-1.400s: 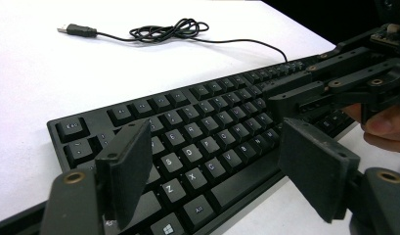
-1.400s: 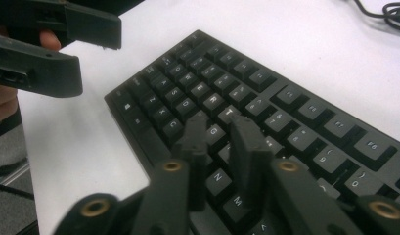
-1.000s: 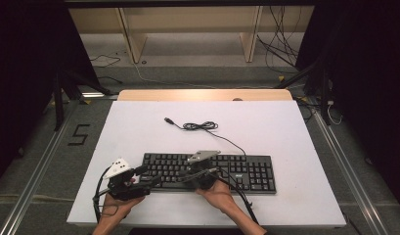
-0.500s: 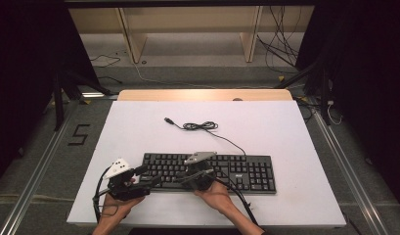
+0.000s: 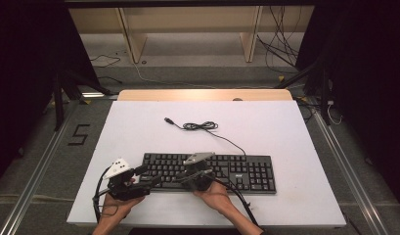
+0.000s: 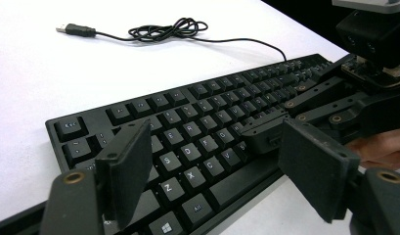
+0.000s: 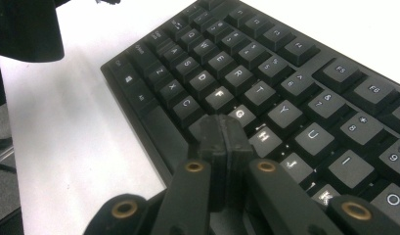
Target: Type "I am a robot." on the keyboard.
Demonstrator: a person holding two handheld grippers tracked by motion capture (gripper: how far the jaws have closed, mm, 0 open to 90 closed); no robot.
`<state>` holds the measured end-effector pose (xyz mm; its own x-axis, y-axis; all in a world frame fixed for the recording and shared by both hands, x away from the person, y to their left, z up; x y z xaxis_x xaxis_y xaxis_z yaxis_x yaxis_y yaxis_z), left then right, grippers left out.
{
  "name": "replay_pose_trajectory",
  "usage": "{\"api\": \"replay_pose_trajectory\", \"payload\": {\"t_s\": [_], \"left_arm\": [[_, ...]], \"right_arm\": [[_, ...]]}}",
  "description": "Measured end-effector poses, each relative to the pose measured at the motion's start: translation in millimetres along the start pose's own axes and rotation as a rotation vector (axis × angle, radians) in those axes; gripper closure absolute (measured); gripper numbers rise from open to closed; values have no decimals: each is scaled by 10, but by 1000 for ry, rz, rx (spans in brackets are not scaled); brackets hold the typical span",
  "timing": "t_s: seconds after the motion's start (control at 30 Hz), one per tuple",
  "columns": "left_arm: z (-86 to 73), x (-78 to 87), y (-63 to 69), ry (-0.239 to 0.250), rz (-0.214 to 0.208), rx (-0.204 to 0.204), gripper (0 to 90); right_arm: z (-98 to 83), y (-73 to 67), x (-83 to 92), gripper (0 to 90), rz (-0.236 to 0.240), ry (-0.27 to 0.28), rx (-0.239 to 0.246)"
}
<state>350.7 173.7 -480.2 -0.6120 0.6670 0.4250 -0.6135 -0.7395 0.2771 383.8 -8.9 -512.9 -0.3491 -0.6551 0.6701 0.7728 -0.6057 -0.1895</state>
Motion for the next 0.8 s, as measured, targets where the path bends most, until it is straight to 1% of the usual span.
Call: {"api": "replay_pose_trajectory", "payload": {"t_s": [0.37,0.43,0.57,0.8], "left_arm": [[0,0,1,0,1,-1,279],[0,0,0,0,0,-1,279],[-2,0,-4,-1,2,0,279],[-2,-1,-5,-1,2,-1,279]], "right_arm": [[-10,4,-13,900,-1,-4,-2],[-24,6,-26,900,-4,-15,2],[-32,6,-33,900,-1,-8,10],[-33,5,-32,900,-3,-7,6]]}}
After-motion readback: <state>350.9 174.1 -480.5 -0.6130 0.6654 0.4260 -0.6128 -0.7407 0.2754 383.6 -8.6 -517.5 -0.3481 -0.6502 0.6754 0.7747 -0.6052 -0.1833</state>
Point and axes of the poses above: each handheld gripper's, and its own axes: x roughly backward along the jaws, z roughly out of its top, y roughly to its right, the point moved 5 cm from there along -x, roughly forward along the jaws, and after that the axes turned 2 degrees about -z, right-handed, at the moved point
